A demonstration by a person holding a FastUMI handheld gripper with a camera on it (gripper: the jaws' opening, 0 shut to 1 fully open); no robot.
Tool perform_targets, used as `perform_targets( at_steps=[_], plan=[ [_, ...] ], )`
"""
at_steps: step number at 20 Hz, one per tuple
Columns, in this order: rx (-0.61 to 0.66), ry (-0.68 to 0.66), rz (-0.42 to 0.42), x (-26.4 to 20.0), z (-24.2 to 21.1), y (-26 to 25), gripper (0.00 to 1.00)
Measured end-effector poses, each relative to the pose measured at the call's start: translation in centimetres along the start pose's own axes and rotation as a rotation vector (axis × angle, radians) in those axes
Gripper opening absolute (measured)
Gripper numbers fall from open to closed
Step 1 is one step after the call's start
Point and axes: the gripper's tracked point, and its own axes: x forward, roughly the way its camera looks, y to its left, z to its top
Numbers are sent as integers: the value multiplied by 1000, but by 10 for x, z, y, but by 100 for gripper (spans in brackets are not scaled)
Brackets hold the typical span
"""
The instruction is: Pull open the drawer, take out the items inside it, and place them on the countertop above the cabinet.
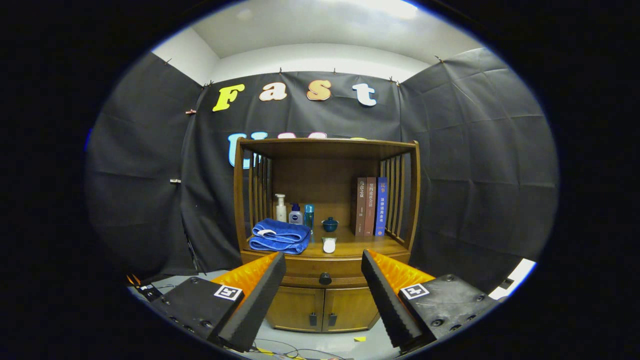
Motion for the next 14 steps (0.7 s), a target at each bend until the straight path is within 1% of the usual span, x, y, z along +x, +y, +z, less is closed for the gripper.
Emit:
perform_targets(
  at_steps=[3, 7, 10, 14],
  plan=[
    [18, -12, -7, -16, 7, -1, 99],
    [74, -1, 5, -15, 7, 7, 99],
    [6, 9, 5, -11, 5, 10, 98],
    [31, -3, 11, -12, 11, 15, 98]
  ],
)
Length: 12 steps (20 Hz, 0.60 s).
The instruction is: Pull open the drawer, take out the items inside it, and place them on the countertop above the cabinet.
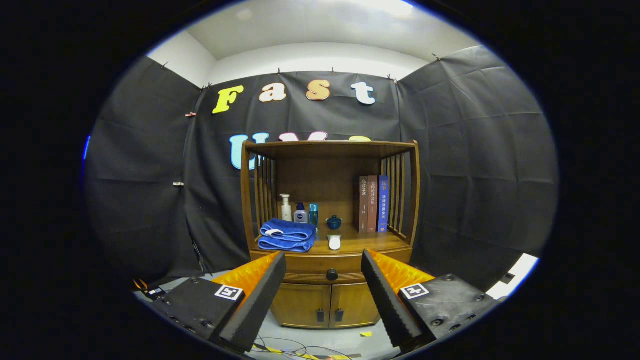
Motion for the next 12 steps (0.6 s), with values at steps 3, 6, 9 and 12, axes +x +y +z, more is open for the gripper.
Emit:
perform_targets(
  at_steps=[3, 6, 9, 12],
  plan=[
    [6, -16, -1, -2, 4, -3, 98],
    [-7, -25, -1, -4, 8, -3, 98],
    [-13, -22, -5, -5, 7, -6, 98],
    [-14, -27, -8, -8, 10, -6, 98]
  ],
)
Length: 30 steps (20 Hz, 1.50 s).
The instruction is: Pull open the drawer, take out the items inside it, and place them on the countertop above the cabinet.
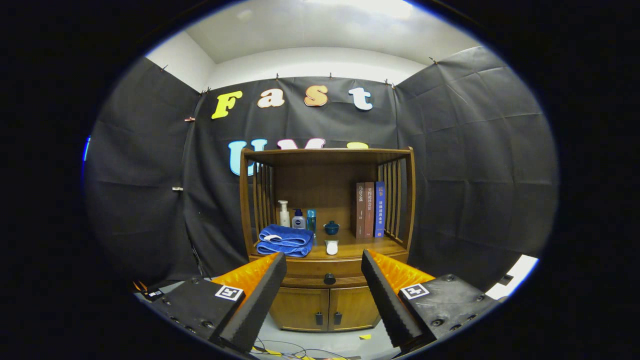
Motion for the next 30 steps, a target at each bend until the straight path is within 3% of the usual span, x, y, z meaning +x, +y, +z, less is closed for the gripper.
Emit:
perform_targets(
  at_steps=[30],
  plan=[
    [-7, 0, 15, -2, -1, 4, 98]
  ],
)
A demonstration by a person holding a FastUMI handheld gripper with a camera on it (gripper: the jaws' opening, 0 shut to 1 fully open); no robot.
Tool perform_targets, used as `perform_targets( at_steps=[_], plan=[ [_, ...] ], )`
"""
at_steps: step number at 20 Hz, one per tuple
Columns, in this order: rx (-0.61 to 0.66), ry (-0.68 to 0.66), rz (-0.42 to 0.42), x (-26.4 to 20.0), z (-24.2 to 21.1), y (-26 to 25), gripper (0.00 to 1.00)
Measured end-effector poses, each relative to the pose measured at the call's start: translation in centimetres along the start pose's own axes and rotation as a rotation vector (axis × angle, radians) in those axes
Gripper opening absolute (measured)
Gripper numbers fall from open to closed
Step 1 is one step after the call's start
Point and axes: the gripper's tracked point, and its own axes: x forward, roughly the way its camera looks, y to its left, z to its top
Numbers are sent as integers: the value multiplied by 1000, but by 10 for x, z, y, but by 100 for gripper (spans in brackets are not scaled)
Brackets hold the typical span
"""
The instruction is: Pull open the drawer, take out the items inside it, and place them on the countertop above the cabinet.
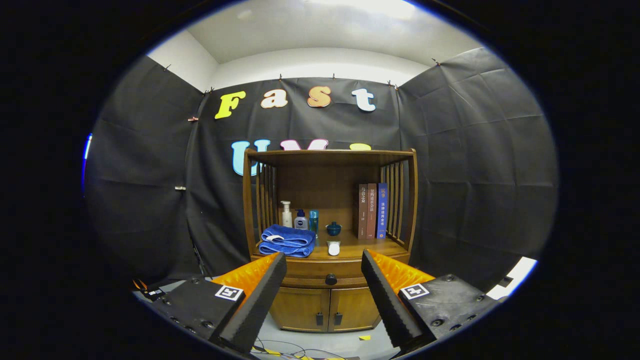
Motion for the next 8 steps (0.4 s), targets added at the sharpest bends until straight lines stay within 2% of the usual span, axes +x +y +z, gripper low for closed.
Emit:
perform_targets(
  at_steps=[8],
  plan=[
    [6, -2, 3, -1, 1, -1, 98]
  ],
)
